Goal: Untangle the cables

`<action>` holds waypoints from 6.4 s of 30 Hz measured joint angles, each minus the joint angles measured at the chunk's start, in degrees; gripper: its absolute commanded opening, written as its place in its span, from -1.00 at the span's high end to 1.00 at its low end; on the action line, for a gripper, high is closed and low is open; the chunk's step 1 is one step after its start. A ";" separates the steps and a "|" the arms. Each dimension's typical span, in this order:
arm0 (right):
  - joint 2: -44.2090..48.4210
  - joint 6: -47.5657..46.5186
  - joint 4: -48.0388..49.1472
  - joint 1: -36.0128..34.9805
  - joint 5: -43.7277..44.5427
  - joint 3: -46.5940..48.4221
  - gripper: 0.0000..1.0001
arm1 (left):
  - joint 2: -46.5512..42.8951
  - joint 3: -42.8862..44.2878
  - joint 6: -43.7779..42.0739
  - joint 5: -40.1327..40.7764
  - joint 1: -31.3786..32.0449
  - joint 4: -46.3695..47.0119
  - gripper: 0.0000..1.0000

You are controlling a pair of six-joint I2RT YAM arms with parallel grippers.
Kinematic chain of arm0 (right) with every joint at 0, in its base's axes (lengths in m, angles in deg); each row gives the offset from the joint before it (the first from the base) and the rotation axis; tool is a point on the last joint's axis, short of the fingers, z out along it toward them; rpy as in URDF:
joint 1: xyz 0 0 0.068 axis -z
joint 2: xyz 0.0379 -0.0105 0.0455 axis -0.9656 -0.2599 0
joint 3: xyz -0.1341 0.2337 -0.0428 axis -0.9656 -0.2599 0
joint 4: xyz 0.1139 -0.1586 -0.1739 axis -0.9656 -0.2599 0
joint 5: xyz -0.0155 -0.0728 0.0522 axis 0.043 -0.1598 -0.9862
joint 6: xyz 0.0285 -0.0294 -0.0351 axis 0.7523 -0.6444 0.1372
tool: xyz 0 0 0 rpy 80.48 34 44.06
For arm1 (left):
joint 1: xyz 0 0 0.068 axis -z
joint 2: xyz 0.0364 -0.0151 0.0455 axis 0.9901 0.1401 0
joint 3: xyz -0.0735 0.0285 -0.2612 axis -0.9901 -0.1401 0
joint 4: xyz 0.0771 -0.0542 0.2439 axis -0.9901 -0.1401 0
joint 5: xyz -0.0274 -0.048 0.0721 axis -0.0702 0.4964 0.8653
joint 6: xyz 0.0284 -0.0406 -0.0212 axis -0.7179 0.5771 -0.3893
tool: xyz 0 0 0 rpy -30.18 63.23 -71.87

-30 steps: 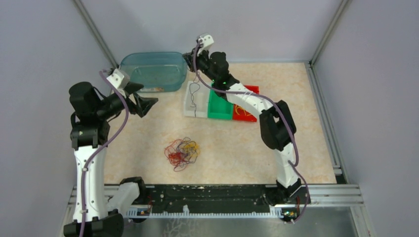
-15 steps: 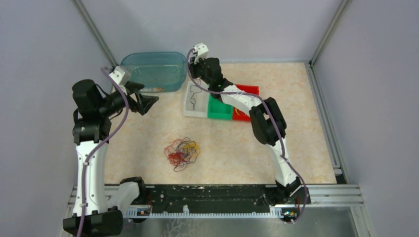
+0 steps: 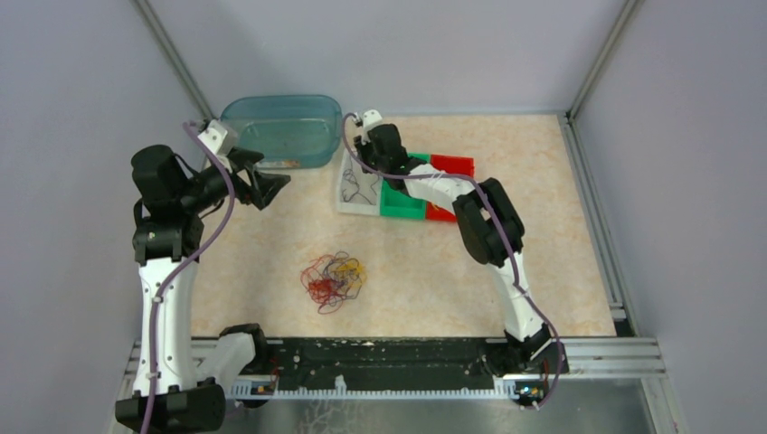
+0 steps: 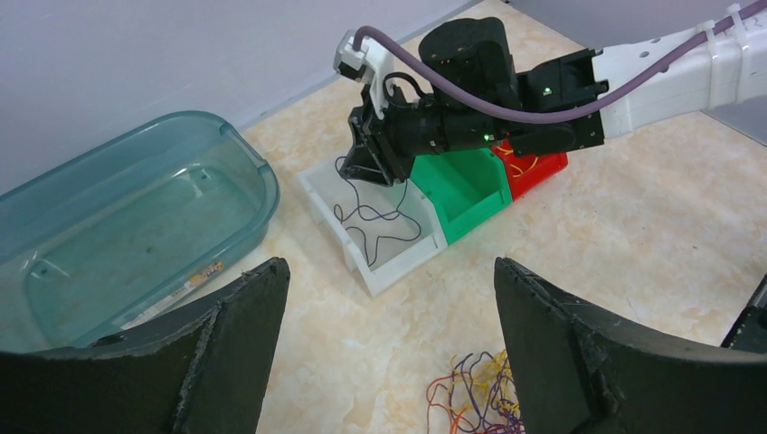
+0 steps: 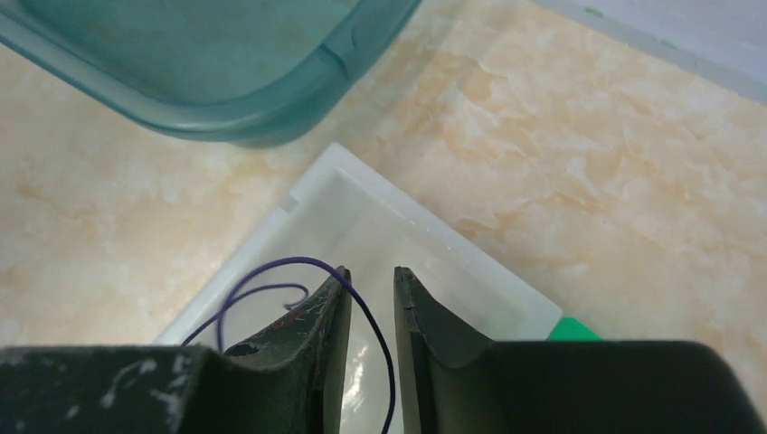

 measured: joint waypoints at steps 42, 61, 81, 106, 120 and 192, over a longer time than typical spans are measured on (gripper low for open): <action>0.66 7.04 -27.23 0.81 -9.29 17.92 0.59 | 0.24 1.25 2.29 -0.61 0.00 1.90 -0.79; -7.02 5.73 -29.49 -0.92 0.72 16.33 0.50 | 0.37 1.25 2.25 -0.61 0.00 1.92 -0.81; 19.17 1.92 -26.16 -6.64 -2.36 2.84 -0.18 | 1.01 1.14 0.79 -1.49 0.00 1.20 -0.94; 21.94 3.08 -3.87 -18.36 -26.88 -31.04 0.05 | 1.68 0.81 -2.03 -2.49 0.00 -1.46 -0.79; 19.87 -3.80 -9.55 -18.40 -29.53 -28.41 0.36 | 1.27 0.20 -3.34 -3.52 0.00 -2.47 -0.77; 42.45 22.25 35.06 -13.84 -33.38 -45.70 -0.34 | 1.29 6.16 -14.38 -11.08 11.30 -15.89 1.00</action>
